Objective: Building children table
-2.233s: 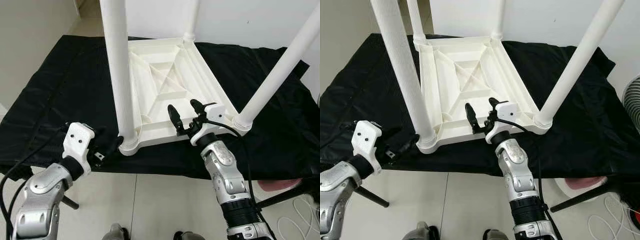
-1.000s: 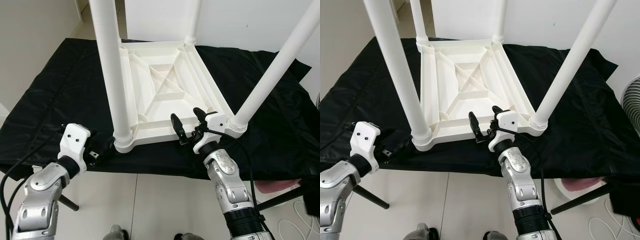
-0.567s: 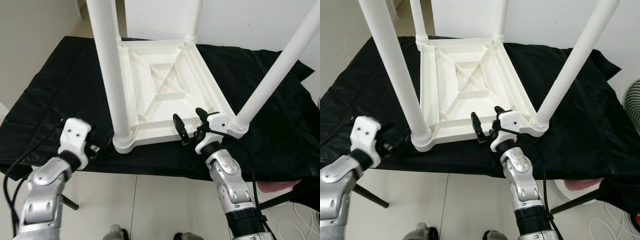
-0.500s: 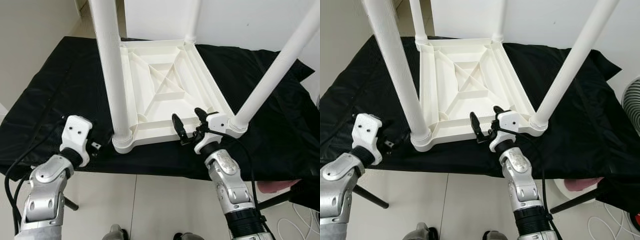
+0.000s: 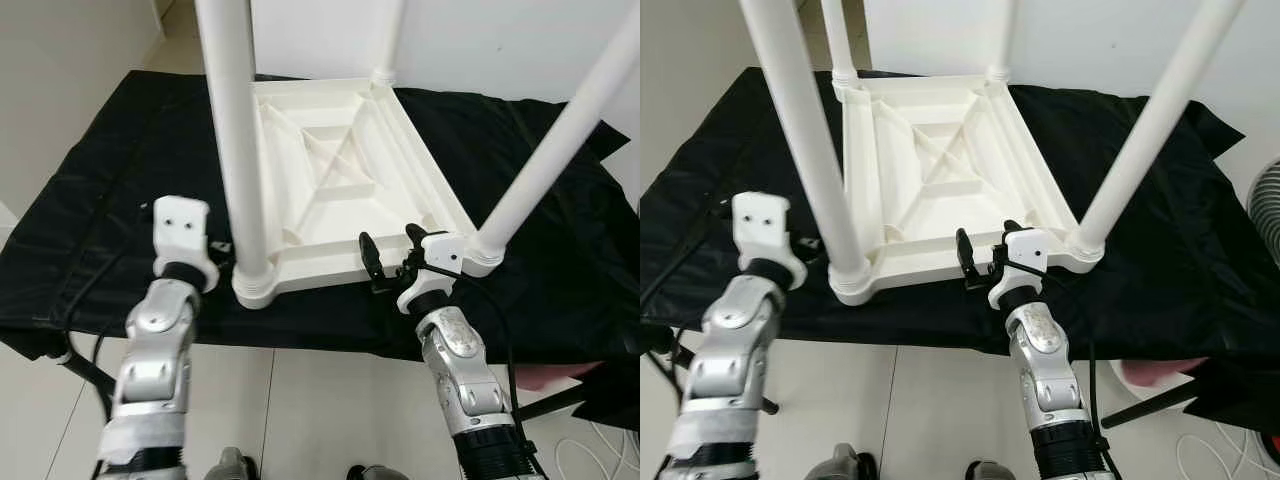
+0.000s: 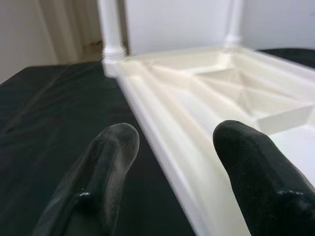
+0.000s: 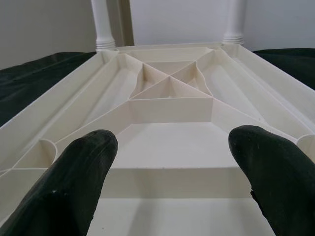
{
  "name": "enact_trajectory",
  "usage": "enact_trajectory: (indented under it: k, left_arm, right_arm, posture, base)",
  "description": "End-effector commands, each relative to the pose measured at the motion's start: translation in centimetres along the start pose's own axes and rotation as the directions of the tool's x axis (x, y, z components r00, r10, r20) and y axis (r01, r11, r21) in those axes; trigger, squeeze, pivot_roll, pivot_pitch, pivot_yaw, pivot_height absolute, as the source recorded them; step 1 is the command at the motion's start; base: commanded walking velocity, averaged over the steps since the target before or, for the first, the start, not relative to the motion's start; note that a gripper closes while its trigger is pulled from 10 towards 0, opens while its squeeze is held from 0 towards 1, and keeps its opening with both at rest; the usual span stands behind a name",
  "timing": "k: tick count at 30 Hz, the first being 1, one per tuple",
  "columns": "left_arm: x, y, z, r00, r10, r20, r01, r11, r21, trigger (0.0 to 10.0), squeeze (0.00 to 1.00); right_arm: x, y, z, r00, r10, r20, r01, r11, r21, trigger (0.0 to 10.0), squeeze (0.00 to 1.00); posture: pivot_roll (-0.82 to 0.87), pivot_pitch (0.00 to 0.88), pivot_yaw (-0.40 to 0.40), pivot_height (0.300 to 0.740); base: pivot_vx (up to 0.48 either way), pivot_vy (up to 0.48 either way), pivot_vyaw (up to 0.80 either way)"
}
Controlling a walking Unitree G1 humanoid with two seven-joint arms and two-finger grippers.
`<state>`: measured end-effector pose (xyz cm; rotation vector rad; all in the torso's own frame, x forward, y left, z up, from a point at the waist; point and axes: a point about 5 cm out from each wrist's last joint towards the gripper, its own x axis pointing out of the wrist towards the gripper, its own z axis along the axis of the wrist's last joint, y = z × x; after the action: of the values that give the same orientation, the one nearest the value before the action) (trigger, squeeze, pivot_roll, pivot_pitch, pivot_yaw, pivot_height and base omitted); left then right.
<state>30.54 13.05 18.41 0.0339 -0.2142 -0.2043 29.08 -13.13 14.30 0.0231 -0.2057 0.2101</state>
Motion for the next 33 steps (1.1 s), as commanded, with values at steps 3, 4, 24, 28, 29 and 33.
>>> enact_trajectory:
  k: [3,4,24,28,29,33]
  left_arm:
    - [1.0,-2.1,0.5,0.995,-0.089,0.035,0.089,0.996,0.007,10.0,0.0]
    - [1.4,-2.7,0.8,0.992,-0.119,0.05,0.12,0.993,0.002,10.0,0.0]
    - [2.6,-6.9,2.2,0.945,-0.295,0.141,0.306,0.951,-0.056,10.0,0.0]
    - [2.7,-7.0,2.4,0.94,-0.306,0.149,0.317,0.947,-0.056,10.0,0.0]
    - [2.7,-7.0,2.4,0.94,-0.306,0.149,0.317,0.947,-0.056,10.0,0.0]
    - [2.7,-7.0,2.7,0.935,-0.315,0.162,0.326,0.944,-0.047,10.0,0.0]
  right_arm:
    - [-0.7,-1.4,-0.6,0.993,-0.114,-0.041,0.113,0.993,-0.021,10.0,0.0]
    - [-1.1,-1.8,-0.8,0.986,-0.155,-0.055,0.154,0.988,-0.021,10.0,0.0]
    - [-3.7,-5.4,-1.6,0.858,-0.505,-0.089,0.512,0.855,0.086,10.0,0.0]
    - [-3.4,-5.5,-1.8,0.855,-0.509,-0.101,0.519,0.845,0.134,10.0,0.0]
    - [-3.4,-5.5,-1.8,0.855,-0.509,-0.101,0.519,0.845,0.134,10.0,0.0]
    - [-2.2,-5.7,-1.9,0.868,-0.485,-0.11,0.497,0.84,0.216,10.0,0.0]
  posture:
    - [-0.09,0.094,0.013,0.74]
    - [-0.09,0.094,0.013,0.74]
    - [-0.12,0.092,0.043,0.74]
    - [-0.12,0.086,0.043,0.74]
    - [-0.12,0.086,0.043,0.74]
    - [-0.11,0.083,0.044,0.74]
  base:
    - [0.0,0.0,0.0]
    - [0.0,0.0,0.0]
    - [0.0,0.0,0.0]
    - [0.0,0.0,0.0]
    - [0.0,0.0,0.0]
    - [0.0,0.0,0.0]
